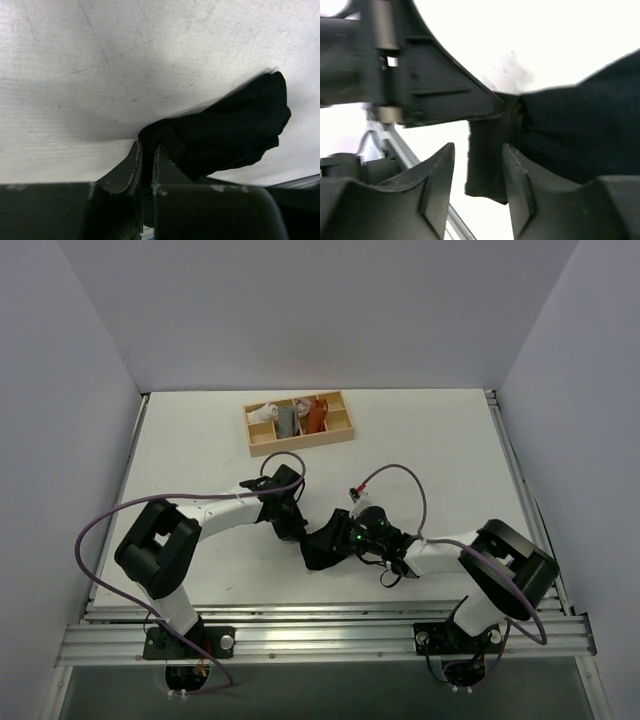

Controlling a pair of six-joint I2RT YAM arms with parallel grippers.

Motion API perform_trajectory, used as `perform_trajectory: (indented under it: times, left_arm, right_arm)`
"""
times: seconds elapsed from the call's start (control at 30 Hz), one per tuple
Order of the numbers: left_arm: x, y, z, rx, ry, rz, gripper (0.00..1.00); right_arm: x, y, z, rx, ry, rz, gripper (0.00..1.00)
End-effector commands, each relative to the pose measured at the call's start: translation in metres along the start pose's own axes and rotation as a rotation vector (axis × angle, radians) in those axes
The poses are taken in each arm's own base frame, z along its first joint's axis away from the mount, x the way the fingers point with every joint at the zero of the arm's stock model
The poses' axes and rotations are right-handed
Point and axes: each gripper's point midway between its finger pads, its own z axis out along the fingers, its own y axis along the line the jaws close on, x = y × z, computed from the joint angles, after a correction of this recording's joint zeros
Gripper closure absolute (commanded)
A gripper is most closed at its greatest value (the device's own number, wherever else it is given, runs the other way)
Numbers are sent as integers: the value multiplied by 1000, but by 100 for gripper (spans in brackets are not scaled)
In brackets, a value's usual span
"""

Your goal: Roll the underwear

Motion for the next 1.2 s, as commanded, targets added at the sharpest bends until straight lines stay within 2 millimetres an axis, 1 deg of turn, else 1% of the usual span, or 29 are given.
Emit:
perform_trajectory:
  times: [0.0, 0.03, 0.07, 0.1, 0.13, 0.17, 0.27, 0.33, 0.37, 0.4, 0.43, 0.47, 0.5, 0.53, 0.57, 0.6, 0.63, 0.67, 0.8, 0.87, 0.9, 0.93, 0.97, 1.0, 1.03, 1.07, 1.1, 1.13, 1.17]
  left_arm:
    - [8, 22, 2, -133, 15, 61, 98]
    - [10, 23, 3, -141, 20, 66, 98]
    - [11, 22, 3, -152, 20, 70, 98]
    - [13, 23, 5, -162, 27, 74, 98]
    - [15, 24, 6, -171, 31, 72, 98]
    - [15, 23, 7, -175, 33, 68, 98]
    - [19, 23, 6, -183, 39, 64, 98]
    - [20, 21, 4, -186, 40, 62, 98]
    - [20, 22, 4, -192, 43, 59, 98]
    - [20, 23, 3, -196, 44, 52, 98]
    - [21, 22, 3, -198, 45, 51, 98]
    - [22, 25, 2, -211, 51, 46, 98]
    - [23, 27, 1, -225, 57, 40, 98]
    - [20, 29, 0, -239, 36, 43, 98]
    - [20, 31, -1, -248, 35, 41, 98]
    - [19, 32, -2, -252, 30, 37, 98]
    - [20, 33, -2, -254, 31, 34, 98]
    - [19, 35, -2, -265, 27, 30, 98]
    - [23, 39, -1, -278, 39, 17, 98]
    - [24, 39, -1, -276, 41, 5, 98]
    - [27, 42, -2, -282, 53, -1, 98]
    - [26, 45, -4, -292, 52, -13, 98]
    - [25, 47, -5, -293, 50, -22, 98]
    - [26, 51, -9, -290, 52, -31, 97]
    - [21, 52, -12, -281, 48, -52, 93]
    - [14, 45, -18, -229, 25, -68, 86]
    - [14, 43, -21, -196, 35, -78, 64]
    - [13, 47, -24, -184, 28, -80, 55]
    - [6, 47, -28, -165, 1, -72, 49]
  right_arm:
    - [4, -26, -18, 258, 78, -220, 60]
    - [-9, -11, -14, 256, 42, -254, 59]
    - [2, -11, -16, 285, 85, -313, 57]
    - [2, -7, -16, 299, 88, -345, 56]
    - [-5, 3, -12, 311, 62, -382, 56]
    - [7, 3, -13, 327, 104, -429, 55]
    - [10, 4, -9, 376, 103, -491, 54]
    - [18, 7, -9, 391, 114, -543, 54]
    - [15, 4, -9, 436, 97, -571, 54]
    - [22, 5, -9, 441, 109, -602, 53]
    - [23, 6, -8, 450, 109, -616, 53]
    - [26, 2, -9, 477, 118, -634, 53]
    - [21, 5, -8, 502, 89, -654, 53]
    - [26, 9, -8, 508, 88, -682, 52]
    - [30, 2, -10, 549, 104, -707, 52]
    - [25, 5, -9, 576, 74, -727, 52]
    - [28, 7, -7, 576, 72, -735, 52]
    - [37, -2, -11, 616, 110, -768, 52]
    - [49, -3, -5, 628, 123, -806, 53]
    - [54, -10, -1, 639, 130, -792, 59]
    - [56, -15, -1, 648, 135, -785, 65]
    - [57, -20, 0, 654, 139, -770, 77]
    - [63, -30, -3, 663, 161, -755, 81]
    - [63, -31, 1, 641, 149, -710, 85]
    - [66, -34, 1, 628, 160, -684, 92]
    - [75, -36, 1, 576, 182, -643, 94]
    - [72, -38, 2, 554, 174, -575, 96]
    - [73, -39, 2, 521, 177, -525, 99]
    - [64, -16, 10, 401, 120, -452, 100]
